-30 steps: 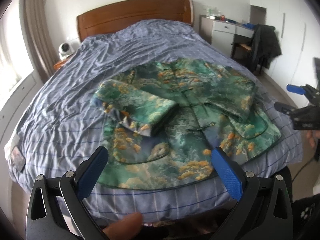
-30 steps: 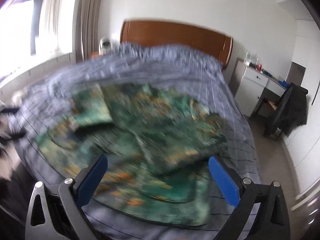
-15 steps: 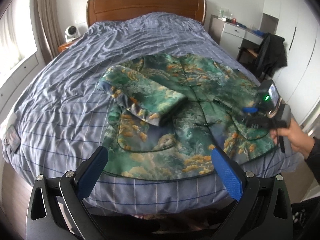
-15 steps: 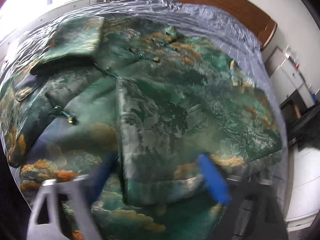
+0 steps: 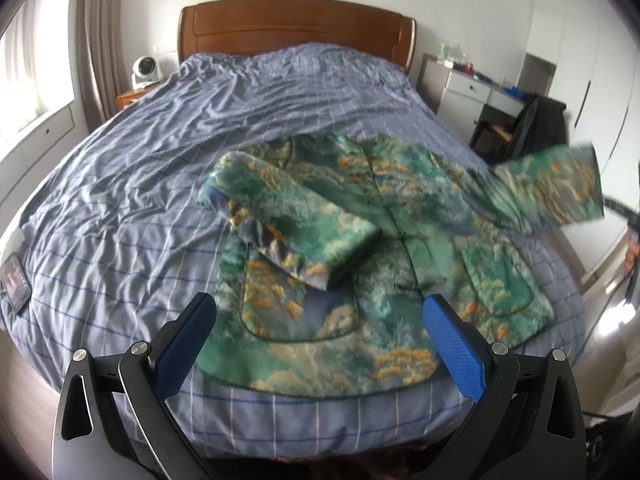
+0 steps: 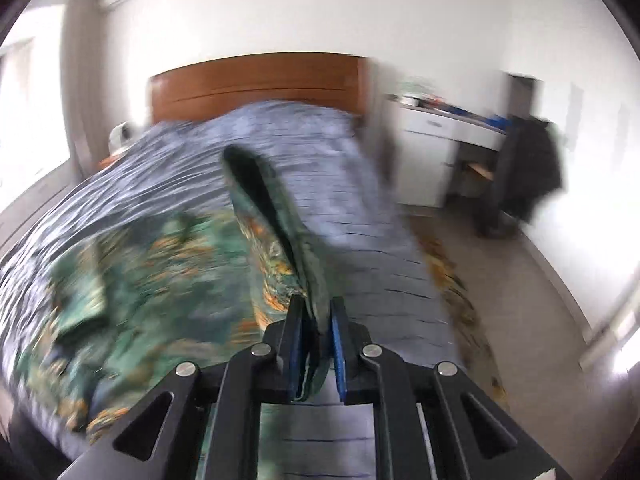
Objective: Fold large clothes
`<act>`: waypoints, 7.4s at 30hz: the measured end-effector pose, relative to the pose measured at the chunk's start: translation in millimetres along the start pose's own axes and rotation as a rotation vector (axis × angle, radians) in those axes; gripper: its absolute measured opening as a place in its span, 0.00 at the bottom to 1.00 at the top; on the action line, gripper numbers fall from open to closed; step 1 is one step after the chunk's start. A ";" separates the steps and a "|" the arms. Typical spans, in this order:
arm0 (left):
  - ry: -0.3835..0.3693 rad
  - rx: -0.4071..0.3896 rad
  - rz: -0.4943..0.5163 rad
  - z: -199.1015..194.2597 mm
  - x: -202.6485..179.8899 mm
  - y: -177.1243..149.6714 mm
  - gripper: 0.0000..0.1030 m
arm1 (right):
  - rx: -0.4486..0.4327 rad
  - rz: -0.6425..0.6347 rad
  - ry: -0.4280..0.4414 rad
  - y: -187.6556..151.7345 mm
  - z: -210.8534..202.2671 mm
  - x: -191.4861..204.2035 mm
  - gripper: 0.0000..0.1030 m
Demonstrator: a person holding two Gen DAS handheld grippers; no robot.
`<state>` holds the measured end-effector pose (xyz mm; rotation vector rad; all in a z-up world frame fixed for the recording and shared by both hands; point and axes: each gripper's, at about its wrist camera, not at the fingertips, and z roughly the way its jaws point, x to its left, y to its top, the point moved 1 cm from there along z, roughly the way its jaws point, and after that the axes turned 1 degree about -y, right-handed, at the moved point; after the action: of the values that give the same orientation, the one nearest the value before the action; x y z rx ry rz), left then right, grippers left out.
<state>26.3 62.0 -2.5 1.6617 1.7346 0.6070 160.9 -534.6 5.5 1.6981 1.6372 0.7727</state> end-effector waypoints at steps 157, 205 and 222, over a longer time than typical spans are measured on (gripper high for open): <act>0.301 0.111 -0.173 133.9 178.1 -23.7 0.99 | 0.093 -0.087 -0.003 -114.3 -26.8 164.2 0.77; 0.248 -0.002 -0.079 72.2 90.8 1.1 0.99 | -0.156 0.513 -0.008 -2.8 96.3 -104.3 0.10; 0.272 0.000 -0.120 64.7 105.3 -16.9 0.99 | -0.046 -0.259 0.234 -9.5 111.1 225.1 0.09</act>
<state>63.4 157.9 -73.3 1.5169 2.0096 0.8057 253.0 -315.4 -75.7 1.3679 1.9359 0.8976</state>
